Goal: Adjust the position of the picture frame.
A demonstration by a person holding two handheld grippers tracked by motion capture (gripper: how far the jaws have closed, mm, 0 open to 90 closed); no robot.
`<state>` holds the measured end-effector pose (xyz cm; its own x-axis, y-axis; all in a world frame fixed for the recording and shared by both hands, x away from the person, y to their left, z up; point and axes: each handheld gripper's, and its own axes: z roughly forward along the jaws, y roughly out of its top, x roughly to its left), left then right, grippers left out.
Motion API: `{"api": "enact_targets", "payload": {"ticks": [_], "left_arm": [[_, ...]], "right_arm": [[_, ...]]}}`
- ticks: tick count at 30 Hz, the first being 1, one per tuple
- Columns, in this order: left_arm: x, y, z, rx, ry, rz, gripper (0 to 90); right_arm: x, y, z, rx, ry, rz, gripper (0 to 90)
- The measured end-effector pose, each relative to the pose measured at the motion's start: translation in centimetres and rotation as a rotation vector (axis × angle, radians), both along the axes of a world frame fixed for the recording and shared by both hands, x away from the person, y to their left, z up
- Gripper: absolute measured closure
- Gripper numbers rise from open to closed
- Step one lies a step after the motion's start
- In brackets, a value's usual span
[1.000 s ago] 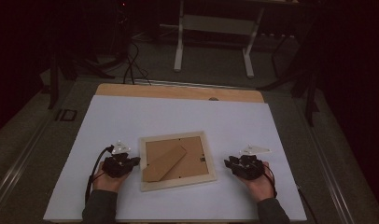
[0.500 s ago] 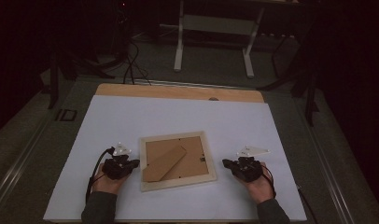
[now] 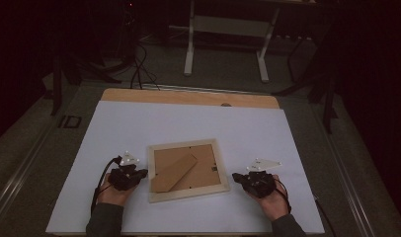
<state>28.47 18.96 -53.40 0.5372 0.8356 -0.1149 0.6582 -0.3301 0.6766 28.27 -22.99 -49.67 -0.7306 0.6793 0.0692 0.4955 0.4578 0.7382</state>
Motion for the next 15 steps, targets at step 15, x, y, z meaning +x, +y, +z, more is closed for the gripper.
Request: {"api": "enact_targets", "payload": {"ticks": [15], "left_arm": [[0.0, -0.1, 0.0, 0.002, -0.001, 0.002, 90.0]], "right_arm": [[-1.6, 1.6, -0.8, -0.017, 0.021, 0.066, 89.8]]}}
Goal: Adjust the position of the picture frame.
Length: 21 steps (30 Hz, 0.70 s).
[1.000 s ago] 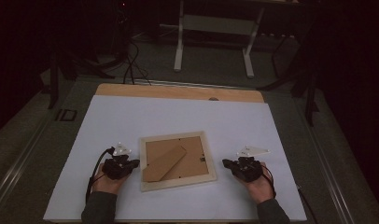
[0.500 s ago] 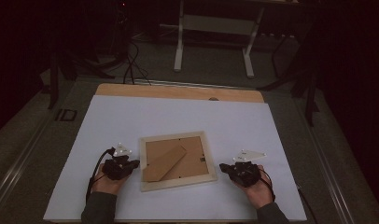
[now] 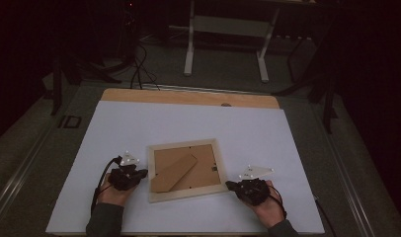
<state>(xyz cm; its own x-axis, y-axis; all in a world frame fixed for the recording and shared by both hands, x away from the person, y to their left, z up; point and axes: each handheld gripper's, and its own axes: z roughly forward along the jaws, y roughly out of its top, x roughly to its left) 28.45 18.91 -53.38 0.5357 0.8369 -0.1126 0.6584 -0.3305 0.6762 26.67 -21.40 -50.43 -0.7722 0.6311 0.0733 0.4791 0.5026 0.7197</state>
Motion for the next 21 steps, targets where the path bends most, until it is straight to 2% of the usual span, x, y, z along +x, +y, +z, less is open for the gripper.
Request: {"api": "enact_targets", "payload": {"ticks": [13, 21], "left_arm": [[0.1, -0.2, 0.0, 0.000, -0.001, -0.002, 90.0], [0.4, -0.4, -0.1, -0.009, -0.001, 0.001, 90.0]], "right_arm": [[-1.5, 1.9, -1.2, -0.033, 0.031, 0.080, 89.8], [-1.7, 2.7, -1.8, -0.046, 0.041, 0.108, 89.8]]}}
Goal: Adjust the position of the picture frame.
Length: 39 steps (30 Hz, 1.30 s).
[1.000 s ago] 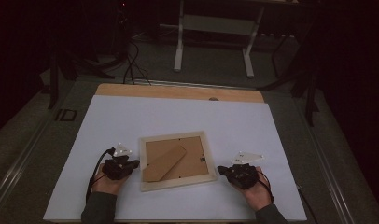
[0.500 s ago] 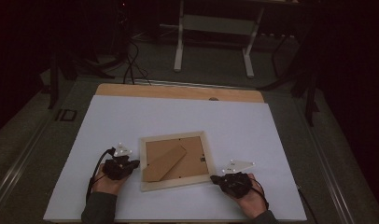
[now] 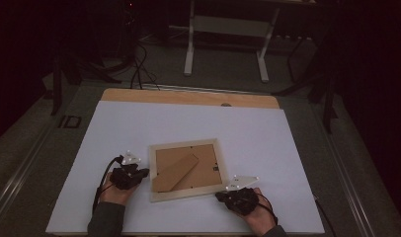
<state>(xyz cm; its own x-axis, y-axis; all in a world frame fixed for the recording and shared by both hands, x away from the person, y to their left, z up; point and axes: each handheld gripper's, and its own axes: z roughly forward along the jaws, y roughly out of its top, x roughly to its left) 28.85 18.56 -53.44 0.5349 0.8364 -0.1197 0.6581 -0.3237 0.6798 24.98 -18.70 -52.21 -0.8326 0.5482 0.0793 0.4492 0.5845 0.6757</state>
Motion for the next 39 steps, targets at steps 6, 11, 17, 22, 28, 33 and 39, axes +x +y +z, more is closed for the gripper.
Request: {"api": "enact_targets", "payload": {"ticks": [6, 11, 17, 22, 28, 33, 39], "left_arm": [[0.4, -0.4, 0.1, 0.019, -0.008, 0.003, 90.0], [0.9, -0.9, 0.0, 0.020, -0.013, -0.005, 90.0], [1.4, -1.5, -0.1, 0.016, -0.023, -0.013, 90.0], [1.8, -1.8, -0.1, 0.015, -0.025, -0.013, 90.0], [2.3, -2.1, -0.2, 0.007, -0.030, -0.010, 90.0], [2.7, -2.5, -0.3, -0.011, -0.032, -0.009, 90.0], [2.8, -2.6, -0.3, -0.001, -0.041, -0.017, 90.0]], "right_arm": [[0.1, 0.8, -0.4, -0.010, -0.004, 0.022, 89.9], [0.1, 1.6, -0.6, -0.017, -0.005, 0.034, 89.9], [0.3, 2.6, -0.7, -0.030, -0.026, 0.059, 89.9], [0.3, 3.4, -0.8, -0.037, -0.039, 0.084, 89.9], [0.4, 4.5, -0.8, -0.043, -0.054, 0.107, 89.9], [0.6, 5.3, -0.9, -0.039, -0.057, 0.114, 90.0], [0.8, 6.0, -0.9, -0.034, -0.057, 0.123, 90.0]]}}
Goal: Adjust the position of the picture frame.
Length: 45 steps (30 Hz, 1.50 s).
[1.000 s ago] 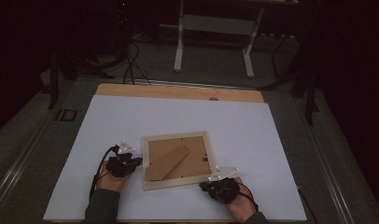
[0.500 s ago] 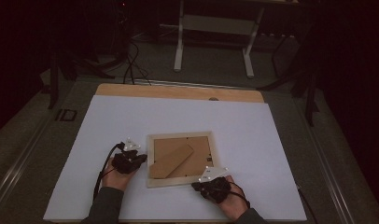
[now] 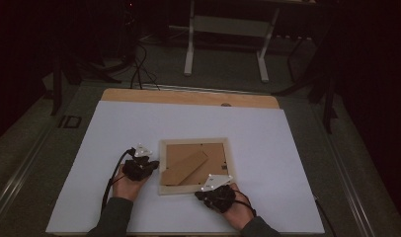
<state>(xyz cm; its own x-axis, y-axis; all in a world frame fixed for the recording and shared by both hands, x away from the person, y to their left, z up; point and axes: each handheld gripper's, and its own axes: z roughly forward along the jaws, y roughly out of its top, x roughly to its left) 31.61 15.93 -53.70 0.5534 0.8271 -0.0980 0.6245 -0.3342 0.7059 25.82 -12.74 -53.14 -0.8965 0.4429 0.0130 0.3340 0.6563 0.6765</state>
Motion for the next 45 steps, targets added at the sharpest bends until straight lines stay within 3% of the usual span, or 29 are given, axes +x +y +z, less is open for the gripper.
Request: {"api": "enact_targets", "payload": {"ticks": [7, 22, 28, 36, 45], "left_arm": [[-0.1, -0.1, 0.1, 0.014, -0.004, -0.003, 89.5], [-0.8, 0.0, 0.3, 0.034, 0.010, -0.009, 88.0], [-1.8, 0.0, 0.5, 0.057, 0.017, -0.042, 88.6], [-1.8, 0.1, 0.4, 0.024, 0.033, -0.041, 89.8], [-1.2, 0.2, 0.2, -0.002, 0.025, -0.028, 90.0]], "right_arm": [[0.9, 0.7, 0.8, 0.039, -0.009, -0.002, 90.0], [1.9, 2.1, 0.2, 0.048, -0.007, -0.009, 90.0], [2.4, 2.3, 0.2, 0.054, -0.008, -0.017, 90.0], [2.8, 2.5, 0.1, 0.055, -0.011, -0.034, 90.0], [3.6, 2.5, 0.1, 0.056, -0.015, -0.054, 90.0]]}}
